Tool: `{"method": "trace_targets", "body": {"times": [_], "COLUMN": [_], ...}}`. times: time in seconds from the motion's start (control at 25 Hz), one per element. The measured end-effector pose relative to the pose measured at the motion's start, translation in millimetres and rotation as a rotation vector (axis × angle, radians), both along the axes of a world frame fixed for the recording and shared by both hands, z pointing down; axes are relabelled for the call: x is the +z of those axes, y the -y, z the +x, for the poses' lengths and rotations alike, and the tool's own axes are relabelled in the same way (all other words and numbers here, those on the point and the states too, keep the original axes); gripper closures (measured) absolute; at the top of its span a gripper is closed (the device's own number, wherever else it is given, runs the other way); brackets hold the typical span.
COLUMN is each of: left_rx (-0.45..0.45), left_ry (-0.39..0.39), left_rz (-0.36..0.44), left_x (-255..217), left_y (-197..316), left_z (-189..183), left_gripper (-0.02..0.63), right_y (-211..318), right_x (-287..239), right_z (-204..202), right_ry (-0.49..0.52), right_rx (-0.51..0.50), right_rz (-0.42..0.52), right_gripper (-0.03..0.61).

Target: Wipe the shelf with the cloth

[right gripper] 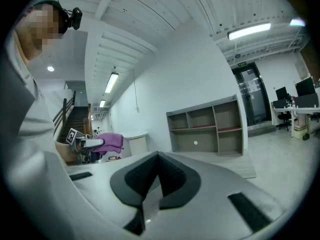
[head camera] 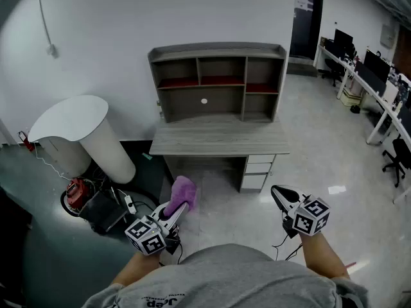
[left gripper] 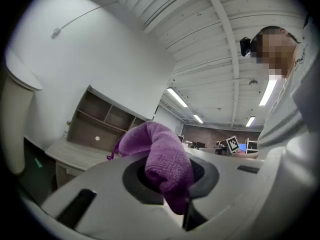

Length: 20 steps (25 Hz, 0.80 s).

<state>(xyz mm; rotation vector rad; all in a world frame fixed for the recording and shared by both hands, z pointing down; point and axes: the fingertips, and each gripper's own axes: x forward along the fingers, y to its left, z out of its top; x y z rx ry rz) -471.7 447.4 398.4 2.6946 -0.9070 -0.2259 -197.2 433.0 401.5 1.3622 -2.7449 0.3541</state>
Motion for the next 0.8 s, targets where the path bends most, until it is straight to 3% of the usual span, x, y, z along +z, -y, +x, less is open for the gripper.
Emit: {"method": "trace_targets", "body": {"times": [0.44, 0.8], "left_rx": [0.010, 0.014], "left_ry": [-0.002, -0.015], "left_rz": [0.004, -0.002], "left_x": [2, -3], "left_y": [9, 15], "left_z": [8, 54], "left_gripper": [0.546, 0.546], "right_y": [8, 10], "right_x": [3, -5], "right_z": [13, 51], "right_ry": [0.015, 0.054], "right_rx": [0.025, 0.037], "right_rz": [0.008, 0.007], "right_gripper": [0.560, 0.557]}}
